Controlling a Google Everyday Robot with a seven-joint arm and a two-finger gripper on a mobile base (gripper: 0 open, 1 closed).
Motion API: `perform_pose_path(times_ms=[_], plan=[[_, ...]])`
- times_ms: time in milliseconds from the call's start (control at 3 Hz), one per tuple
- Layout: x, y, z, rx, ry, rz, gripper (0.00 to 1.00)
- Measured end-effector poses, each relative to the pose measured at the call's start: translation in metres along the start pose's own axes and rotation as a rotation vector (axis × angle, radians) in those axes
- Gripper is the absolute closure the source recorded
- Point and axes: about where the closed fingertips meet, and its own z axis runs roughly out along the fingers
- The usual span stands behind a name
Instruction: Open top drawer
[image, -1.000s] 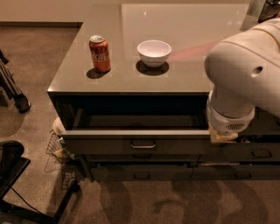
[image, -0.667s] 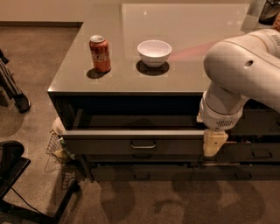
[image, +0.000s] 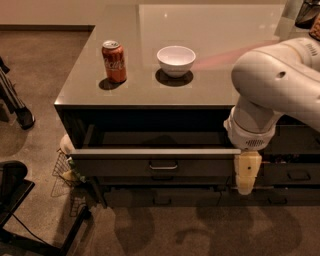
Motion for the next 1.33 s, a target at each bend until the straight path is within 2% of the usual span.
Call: perform_pose_path(times_ms=[333, 667, 1000, 1333], plan=[[-0.009, 0.0, 0.029, -0.087, -0.023, 0.006, 0.0], [-0.029, -0.013, 0.068, -0.181, -0.053, -0.001, 0.0], [-0.042, -0.036, 0.11, -0.248, -0.118, 0.008, 0.0], [-0.046, -0.05, 0.127, -0.259, -0.154, 0.014, 0.0]])
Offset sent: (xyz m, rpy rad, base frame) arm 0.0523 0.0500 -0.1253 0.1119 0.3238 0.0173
